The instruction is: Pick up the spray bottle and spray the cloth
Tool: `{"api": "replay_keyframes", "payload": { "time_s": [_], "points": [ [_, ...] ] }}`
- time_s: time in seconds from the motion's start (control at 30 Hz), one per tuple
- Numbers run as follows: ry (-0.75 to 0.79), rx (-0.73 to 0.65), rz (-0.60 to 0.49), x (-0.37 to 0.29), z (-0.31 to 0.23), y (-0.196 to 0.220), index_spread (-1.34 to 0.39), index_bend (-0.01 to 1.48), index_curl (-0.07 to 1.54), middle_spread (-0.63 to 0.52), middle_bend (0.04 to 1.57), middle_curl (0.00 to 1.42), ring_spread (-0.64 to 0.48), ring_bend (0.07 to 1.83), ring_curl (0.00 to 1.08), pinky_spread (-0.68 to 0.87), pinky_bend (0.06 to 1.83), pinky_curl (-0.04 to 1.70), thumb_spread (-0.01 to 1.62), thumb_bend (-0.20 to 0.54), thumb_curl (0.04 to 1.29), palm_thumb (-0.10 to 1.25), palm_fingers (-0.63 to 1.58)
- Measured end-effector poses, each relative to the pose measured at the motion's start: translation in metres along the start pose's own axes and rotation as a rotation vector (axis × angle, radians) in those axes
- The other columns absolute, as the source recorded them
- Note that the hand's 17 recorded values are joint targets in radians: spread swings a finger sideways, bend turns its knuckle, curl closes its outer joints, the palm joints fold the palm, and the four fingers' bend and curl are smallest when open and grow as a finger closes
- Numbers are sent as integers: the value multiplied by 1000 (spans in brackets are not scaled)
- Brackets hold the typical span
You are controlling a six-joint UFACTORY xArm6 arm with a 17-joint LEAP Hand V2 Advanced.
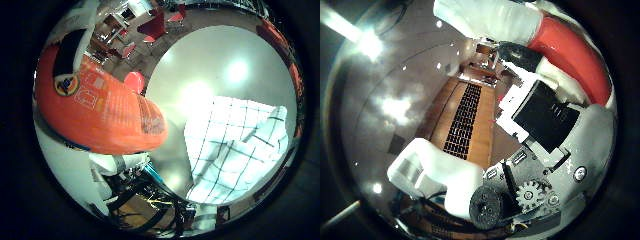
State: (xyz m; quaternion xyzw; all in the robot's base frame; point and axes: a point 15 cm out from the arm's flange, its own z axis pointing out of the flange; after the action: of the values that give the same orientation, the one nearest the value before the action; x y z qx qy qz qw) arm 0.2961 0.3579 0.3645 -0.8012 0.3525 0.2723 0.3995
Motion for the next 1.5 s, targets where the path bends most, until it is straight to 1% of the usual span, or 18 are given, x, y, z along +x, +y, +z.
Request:
{"api": "replay_keyframes", "payload": {
  "time_s": [0.23, 0.4, 0.77, 0.9, 1.0, 1.07, 1.1, 1.13, 1.2, 1.27, 1.3, 1.33, 1.4, 1.43, 1.47, 1.5],
  "points": [
    [-47, 24, 1, 13, 16, 21, -191, 1165, 695, -90, 1371, 599, -157, 1476, 597, -224, 1025, 1290, 1020, -13, 759, 1019, 1197],
    [-43, 11, 15, 29, 26, 38, -192, 1164, 696, -90, 1370, 599, -157, 1477, 595, -224, 1025, 1290, 1019, -14, 759, 1010, 1197],
    [-57, -5, 25, 43, 40, 45, -182, 1162, 698, -87, 1369, 599, -156, 1468, 591, -230, 1011, 1251, 1036, -17, 748, 938, 1200],
    [-56, -10, 28, 45, 41, 46, -180, 1136, 693, -81, 1364, 599, -157, 1463, 587, -236, 1009, 1222, 1014, -23, 737, 908, 1195],
    [-51, -16, 16, 46, 42, 48, -185, 1058, 685, -78, 1348, 594, -166, 1420, 578, -253, 1023, 1171, 980, -28, 711, 876, 1145],
    [-51, -16, 7, 46, 41, 48, -192, 966, 673, -77, 1313, 583, -173, 1388, 566, -276, 1007, 1104, 953, -33, 691, 839, 1131],
    [-51, -17, 3, 46, 42, 48, -201, 875, 658, -79, 1299, 578, -176, 1377, 559, -291, 1001, 1068, 937, -34, 681, 827, 1100],
    [-51, -19, -1, 45, 42, 48, -208, 816, 653, -81, 1262, 567, -185, 1360, 551, -311, 1003, 1033, 923, -35, 671, 813, 1086],
    [-52, -27, -5, 44, 44, 50, -242, 598, 621, -108, 1177, 553, -207, 1323, 539, -356, 1037, 975, 893, -28, 653, 804, 952],
    [-51, -36, -11, 43, 46, 52, -273, 439, 607, -124, 1132, 554, -223, 1316, 539, -395, 1056, 937, 898, -30, 633, 798, 855],
    [-47, -45, -13, 43, 47, 54, -291, 383, 596, -136, 1109, 554, -229, 1318, 540, -409, 1058, 921, 908, -28, 624, 798, 823],
    [-43, -52, -16, 43, 47, 55, -321, 299, 579, -150, 1057, 552, -239, 1323, 543, -432, 1050, 900, 933, -26, 607, 798, 719],
    [-38, -54, -22, 43, 45, 55, -354, 249, 563, -159, 993, 554, -254, 1298, 538, -456, 995, 868, 975, -27, 578, 784, 579],
    [-38, -54, -24, 41, 45, 55, -364, 248, 565, -160, 974, 558, -257, 1288, 540, -456, 973, 864, 997, -24, 566, 782, 538],
    [-38, -53, -24, 41, 45, 55, -365, 266, 572, -160, 950, 562, -259, 1247, 538, -436, 925, 861, 1022, -25, 552, 772, 430],
    [-38, -50, -28, 39, 43, 54, -362, 267, 567, -164, 929, 561, -259, 1235, 532, -421, 898, 854, 1032, -23, 544, 770, 394]
  ]
}}
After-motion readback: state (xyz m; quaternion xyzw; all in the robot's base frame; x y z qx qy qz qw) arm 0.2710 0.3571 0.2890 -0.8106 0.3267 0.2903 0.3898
